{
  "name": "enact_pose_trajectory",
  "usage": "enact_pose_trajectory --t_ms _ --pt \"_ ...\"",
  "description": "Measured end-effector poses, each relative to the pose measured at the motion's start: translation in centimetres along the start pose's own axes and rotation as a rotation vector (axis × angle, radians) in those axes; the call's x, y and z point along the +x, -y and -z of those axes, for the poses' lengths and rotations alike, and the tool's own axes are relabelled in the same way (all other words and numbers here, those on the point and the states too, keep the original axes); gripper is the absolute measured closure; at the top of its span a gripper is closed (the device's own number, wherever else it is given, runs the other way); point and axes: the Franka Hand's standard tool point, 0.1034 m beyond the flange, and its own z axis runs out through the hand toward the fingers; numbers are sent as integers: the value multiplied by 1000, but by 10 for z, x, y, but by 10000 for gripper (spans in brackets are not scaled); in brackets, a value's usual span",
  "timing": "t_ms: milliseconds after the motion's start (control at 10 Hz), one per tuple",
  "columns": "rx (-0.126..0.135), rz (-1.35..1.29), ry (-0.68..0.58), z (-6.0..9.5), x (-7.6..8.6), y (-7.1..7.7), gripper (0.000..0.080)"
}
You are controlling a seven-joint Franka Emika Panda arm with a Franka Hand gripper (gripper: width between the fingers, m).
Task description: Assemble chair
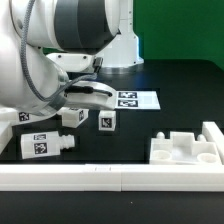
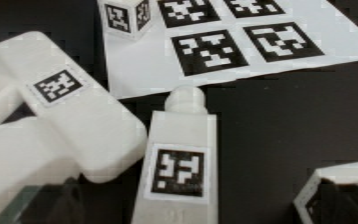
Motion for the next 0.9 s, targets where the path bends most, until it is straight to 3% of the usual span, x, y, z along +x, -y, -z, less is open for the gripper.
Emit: enact_pose_trajectory --t_ms 100,400,700,800,900 --pt "11 -13 27 -8 6 -7 150" --pt "11 -23 61 -27 18 -12 150" --pt "6 -20 66 -30 18 -10 150" --pt "6 -20 66 -30 18 -10 259" --pt "6 -20 66 -30 18 -10 259"
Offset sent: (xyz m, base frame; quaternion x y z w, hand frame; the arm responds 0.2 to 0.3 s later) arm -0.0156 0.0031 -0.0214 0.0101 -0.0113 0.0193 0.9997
